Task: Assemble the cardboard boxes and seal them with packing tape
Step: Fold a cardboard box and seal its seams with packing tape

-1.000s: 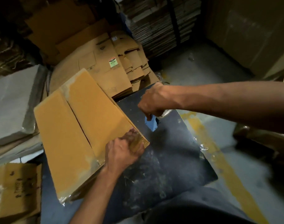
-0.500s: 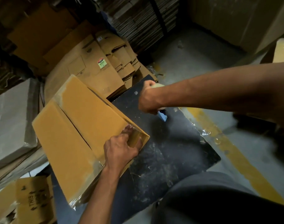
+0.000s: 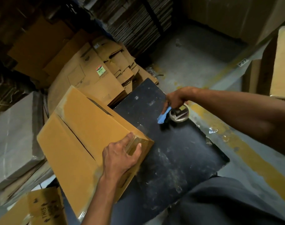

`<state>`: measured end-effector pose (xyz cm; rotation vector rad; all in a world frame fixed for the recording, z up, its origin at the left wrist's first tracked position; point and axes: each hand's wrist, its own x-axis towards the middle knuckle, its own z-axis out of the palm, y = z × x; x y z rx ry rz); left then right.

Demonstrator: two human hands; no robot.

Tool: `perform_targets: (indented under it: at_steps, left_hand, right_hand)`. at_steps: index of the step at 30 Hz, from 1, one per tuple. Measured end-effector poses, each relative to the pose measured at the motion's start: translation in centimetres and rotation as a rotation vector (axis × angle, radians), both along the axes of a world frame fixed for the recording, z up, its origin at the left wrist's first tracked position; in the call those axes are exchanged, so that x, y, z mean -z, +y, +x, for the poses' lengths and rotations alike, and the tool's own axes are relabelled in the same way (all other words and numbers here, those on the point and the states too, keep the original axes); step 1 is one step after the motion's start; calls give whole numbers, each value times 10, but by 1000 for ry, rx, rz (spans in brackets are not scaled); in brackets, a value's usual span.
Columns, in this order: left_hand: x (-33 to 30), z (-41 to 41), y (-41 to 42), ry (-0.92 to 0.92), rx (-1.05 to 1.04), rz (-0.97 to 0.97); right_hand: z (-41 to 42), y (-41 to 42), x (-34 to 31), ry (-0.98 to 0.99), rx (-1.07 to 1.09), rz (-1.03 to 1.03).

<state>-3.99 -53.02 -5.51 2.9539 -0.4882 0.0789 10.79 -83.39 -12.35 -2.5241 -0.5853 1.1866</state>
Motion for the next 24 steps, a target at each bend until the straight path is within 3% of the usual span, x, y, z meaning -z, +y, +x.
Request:
perform_targets:
  at_steps: [6, 11, 13, 20, 24]
  left_hand:
    - [-6, 12, 8, 41, 86, -8]
    - [1, 24, 18, 77, 23, -273]
    - [7, 30, 18, 45, 85, -327]
    - [14, 61, 27, 146, 392, -21]
    - [15, 78, 30, 227, 475, -3]
  right_hand:
    - [-9, 11, 62, 35, 56, 43]
    - [-9, 11, 84, -6, 172, 52]
    - [-12, 10, 83, -44, 195, 40]
    - [-37, 15, 81, -262, 244, -90]
    - [-63, 15, 72, -418, 456, -66]
